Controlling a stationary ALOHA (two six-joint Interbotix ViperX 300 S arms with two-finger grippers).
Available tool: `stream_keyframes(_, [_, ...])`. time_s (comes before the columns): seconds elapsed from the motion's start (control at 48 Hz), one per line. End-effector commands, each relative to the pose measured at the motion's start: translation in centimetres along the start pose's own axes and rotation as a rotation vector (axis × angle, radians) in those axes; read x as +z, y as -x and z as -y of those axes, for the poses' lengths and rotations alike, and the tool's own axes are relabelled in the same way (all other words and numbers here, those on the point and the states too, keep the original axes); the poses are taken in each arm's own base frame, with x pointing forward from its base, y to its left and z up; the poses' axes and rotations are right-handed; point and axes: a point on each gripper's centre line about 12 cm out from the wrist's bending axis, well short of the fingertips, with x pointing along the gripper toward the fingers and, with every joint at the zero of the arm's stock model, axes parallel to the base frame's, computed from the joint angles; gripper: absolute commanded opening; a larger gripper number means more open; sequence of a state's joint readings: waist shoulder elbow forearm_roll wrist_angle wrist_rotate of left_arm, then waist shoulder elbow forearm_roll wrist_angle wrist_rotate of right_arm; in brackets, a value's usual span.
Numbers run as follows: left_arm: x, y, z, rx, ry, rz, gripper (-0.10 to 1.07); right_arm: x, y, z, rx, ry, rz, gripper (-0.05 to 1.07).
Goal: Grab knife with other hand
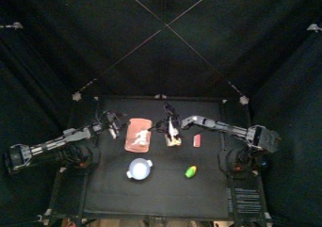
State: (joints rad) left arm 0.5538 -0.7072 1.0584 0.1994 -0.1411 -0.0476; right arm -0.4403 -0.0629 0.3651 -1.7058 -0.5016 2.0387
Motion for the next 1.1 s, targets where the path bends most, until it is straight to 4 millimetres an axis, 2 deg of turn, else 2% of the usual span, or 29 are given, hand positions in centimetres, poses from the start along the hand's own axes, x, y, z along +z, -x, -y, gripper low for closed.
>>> stream_keyframes(0.0, [1.2, -0.7, -0.6, 0.016, 0.000, 0.031, 0.86, 1.8, 1.4, -1.1, 0.011, 0.030, 0.053, 0.54])
stream_keyframes(0.188, [0.0, -1.5, 0.7, -0.042, -0.044, 0.078, 0.86, 1.4, 2.0, -1.0, 0.002, 0.034, 0.048, 0.54])
stream_keyframes(0.438, [-2.2, -1.1, 2.6, -0.140, -0.006, 0.180, 0.87, 0.7, 2.6, -0.4, -0.020, 0.031, 0.037, 0.54])
stream_keyframes(0.583, [-2.2, -0.7, 3.7, -0.247, -0.013, 0.234, 0.87, 0.8, 2.6, -0.5, -0.021, 0.052, 0.036, 0.54])
stream_keyframes(0.958, [-2.9, -0.1, 1.4, -0.398, 0.050, 0.301, 0.87, 0.5, 2.2, -0.2, -0.014, 0.080, 0.047, 0.54])
stream_keyframes(1.083, [-3.3, -0.7, 1.7, -0.450, 0.056, 0.304, 0.86, 0.5, 1.9, 0.1, -0.026, 0.097, 0.057, 0.54])
